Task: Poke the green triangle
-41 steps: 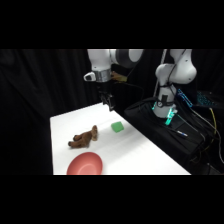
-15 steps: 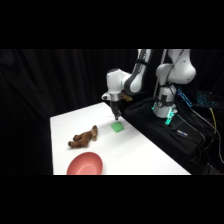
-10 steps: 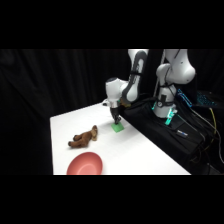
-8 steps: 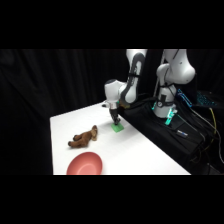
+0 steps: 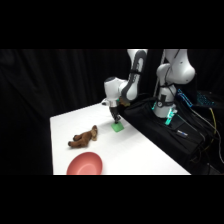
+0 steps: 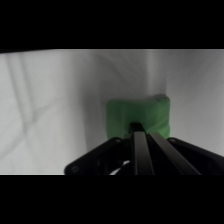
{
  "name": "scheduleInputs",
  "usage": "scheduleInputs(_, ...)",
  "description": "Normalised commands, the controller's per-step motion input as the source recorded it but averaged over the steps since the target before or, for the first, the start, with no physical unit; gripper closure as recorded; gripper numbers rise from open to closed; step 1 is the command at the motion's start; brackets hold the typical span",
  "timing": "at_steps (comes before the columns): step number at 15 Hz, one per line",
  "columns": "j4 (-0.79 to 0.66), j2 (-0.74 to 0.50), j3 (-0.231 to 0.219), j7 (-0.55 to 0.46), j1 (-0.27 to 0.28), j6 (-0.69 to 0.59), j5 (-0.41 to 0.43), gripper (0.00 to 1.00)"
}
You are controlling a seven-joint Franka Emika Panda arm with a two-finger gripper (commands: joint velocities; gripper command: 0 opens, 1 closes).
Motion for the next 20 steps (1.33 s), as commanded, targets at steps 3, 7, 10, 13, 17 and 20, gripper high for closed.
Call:
scheduleInputs(3, -0.17, -0.66, -0.114, 0.27, 0.101, -0.46, -0.176, 0.60)
scheduleInputs(7, -0.02, -0.60, -0.043, 0.22, 0.087, -0.52, -0.040, 0.15)
scheduleInputs(10, 0.07, -0.53, -0.022, 0.29, 0.073, -0.51, -0.122, 0.00)
scheduleInputs(13, 0.13, -0.44, 0.019, 0.33, 0.052, -0.50, -0.154, 0.00)
scheduleInputs(17, 0.19, -0.28, 0.033, 0.26, 0.041, -0.43, -0.147, 0.00)
scheduleInputs(20, 0.19, -0.13, 0.022, 0.20, 0.034, -0.28, -0.146, 0.00)
